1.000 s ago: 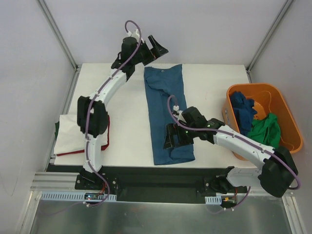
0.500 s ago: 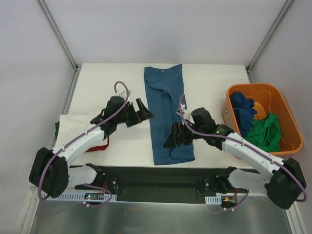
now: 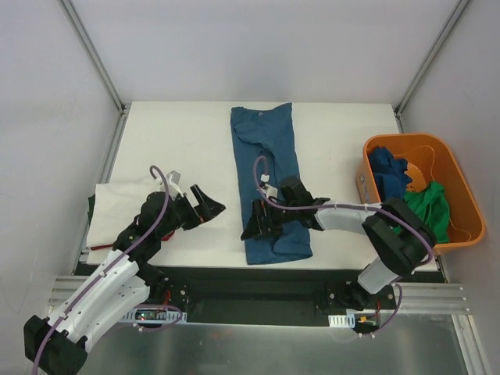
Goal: Fold and stack the t-shirts
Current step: Rotate the tshirt 90 degrees, then grab the bottom of the folded rectangular tshirt with both arms, then fold the folded rectangular tshirt in 1/3 of the way
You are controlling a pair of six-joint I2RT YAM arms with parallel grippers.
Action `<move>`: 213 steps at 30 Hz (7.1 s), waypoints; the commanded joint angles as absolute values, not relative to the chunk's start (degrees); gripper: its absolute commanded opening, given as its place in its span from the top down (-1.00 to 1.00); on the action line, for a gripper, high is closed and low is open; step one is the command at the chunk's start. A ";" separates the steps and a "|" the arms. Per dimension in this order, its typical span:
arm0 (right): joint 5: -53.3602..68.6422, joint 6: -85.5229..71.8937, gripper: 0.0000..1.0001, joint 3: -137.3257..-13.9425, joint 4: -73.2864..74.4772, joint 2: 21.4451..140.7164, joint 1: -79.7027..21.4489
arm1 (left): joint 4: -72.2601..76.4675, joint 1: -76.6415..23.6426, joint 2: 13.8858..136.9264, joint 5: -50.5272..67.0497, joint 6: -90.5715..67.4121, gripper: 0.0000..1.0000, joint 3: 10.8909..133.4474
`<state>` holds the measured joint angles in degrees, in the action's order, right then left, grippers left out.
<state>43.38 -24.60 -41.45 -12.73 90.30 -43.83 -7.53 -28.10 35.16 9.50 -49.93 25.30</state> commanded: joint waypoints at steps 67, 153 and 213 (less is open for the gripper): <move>6.06 -42.89 -0.22 -22.85 12.48 59.68 -54.32 | -8.53 -35.59 41.92 21.53 -57.48 -0.36 9.23; 6.06 -9.75 0.89 -87.01 24.26 108.63 -19.69 | -7.73 -18.81 112.05 22.94 -33.57 1.00 83.40; 12.14 -24.35 -0.93 -36.20 12.73 67.61 -46.39 | -8.96 -34.80 57.78 15.73 -47.55 -0.99 28.56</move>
